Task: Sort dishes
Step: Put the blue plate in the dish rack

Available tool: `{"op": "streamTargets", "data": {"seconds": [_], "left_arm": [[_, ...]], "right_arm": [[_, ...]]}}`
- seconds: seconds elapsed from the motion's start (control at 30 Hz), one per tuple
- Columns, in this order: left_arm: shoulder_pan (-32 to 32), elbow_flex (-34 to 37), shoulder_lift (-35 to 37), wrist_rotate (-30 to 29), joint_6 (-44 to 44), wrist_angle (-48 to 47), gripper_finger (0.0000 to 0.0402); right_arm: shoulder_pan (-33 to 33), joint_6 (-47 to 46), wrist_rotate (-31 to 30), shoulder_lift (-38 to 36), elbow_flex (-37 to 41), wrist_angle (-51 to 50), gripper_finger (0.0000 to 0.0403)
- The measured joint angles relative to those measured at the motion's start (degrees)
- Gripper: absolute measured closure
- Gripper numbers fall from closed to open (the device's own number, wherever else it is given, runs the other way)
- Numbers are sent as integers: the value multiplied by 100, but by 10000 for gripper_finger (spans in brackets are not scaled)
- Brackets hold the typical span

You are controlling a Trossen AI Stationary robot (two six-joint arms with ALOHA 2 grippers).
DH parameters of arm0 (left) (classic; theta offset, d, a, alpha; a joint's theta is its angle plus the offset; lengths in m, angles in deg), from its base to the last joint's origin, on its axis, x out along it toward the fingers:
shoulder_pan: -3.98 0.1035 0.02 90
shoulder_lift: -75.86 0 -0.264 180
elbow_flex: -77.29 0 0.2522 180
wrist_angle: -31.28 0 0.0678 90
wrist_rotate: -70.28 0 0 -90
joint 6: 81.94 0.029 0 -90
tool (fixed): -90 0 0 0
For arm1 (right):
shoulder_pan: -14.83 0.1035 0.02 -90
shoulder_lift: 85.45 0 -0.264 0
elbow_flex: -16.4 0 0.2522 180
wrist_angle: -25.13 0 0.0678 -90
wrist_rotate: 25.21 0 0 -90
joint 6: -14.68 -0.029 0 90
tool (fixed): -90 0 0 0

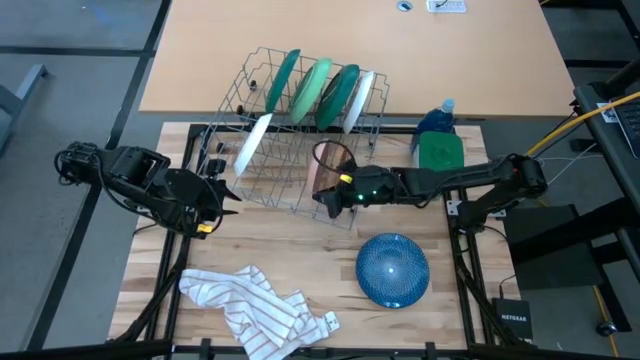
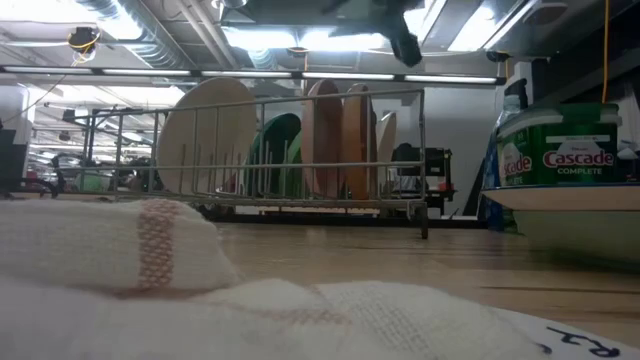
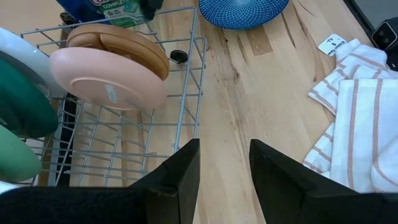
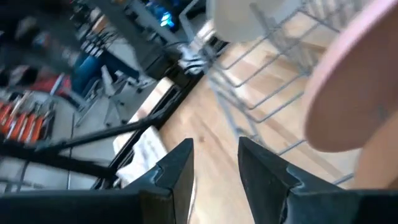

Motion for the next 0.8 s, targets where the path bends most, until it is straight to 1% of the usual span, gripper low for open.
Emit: {"op": "streamTargets", "data": {"seconds": [0.17, 0.3, 0.43, 0.53, 0.63, 0.8], "left_arm": [[0, 305, 4, 0, 75, 404, 273], [-2, 846, -11, 1, 292, 1163, 273], [-2, 1531, -42, 54, 471, 2466, 273], [-2, 1985, -164, 269, 711, 3466, 273], [-14, 2356, -354, 468, 869, 4379, 273], [-17, 2736, -822, 853, 852, 5346, 273]], "right_arm": [[421, 231, 39, -150, 0, -155, 276], [832, 249, 25, -185, -7, -487, 276], [1345, 152, -379, -188, -7, -1121, 276], [1762, -26, -645, -188, -5, -1713, 276], [2171, -375, -716, -188, -5, -2118, 276], [2750, -1013, -757, -177, -5, -2384, 276]]}}
